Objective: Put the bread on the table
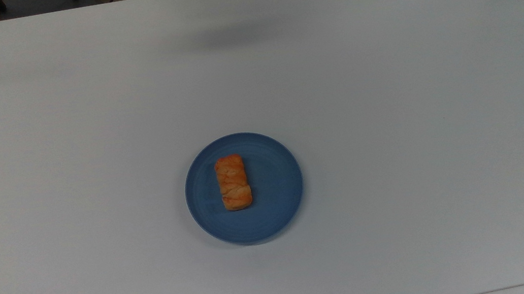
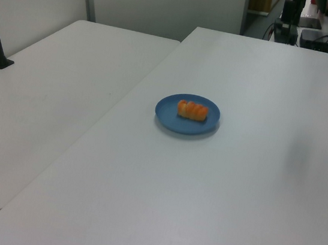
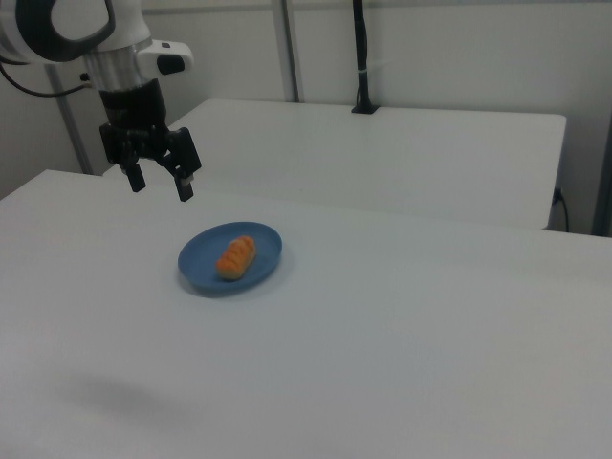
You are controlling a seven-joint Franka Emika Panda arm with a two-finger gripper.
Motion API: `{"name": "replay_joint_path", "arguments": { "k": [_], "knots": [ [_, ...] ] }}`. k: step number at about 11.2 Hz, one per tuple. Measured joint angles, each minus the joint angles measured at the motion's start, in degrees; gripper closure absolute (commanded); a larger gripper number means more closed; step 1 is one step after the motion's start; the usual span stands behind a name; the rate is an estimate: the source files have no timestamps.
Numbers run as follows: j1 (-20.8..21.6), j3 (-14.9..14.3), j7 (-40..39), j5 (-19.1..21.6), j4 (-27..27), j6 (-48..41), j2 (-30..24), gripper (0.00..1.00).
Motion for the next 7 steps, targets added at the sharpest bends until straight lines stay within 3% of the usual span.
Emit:
{"name": "replay_joint_path", "arguments": {
  "k": [7],
  "knots": [
    [0.0,0.0,0.0,0.0,-0.02,0.01,0.79,0.0]
  ]
}}
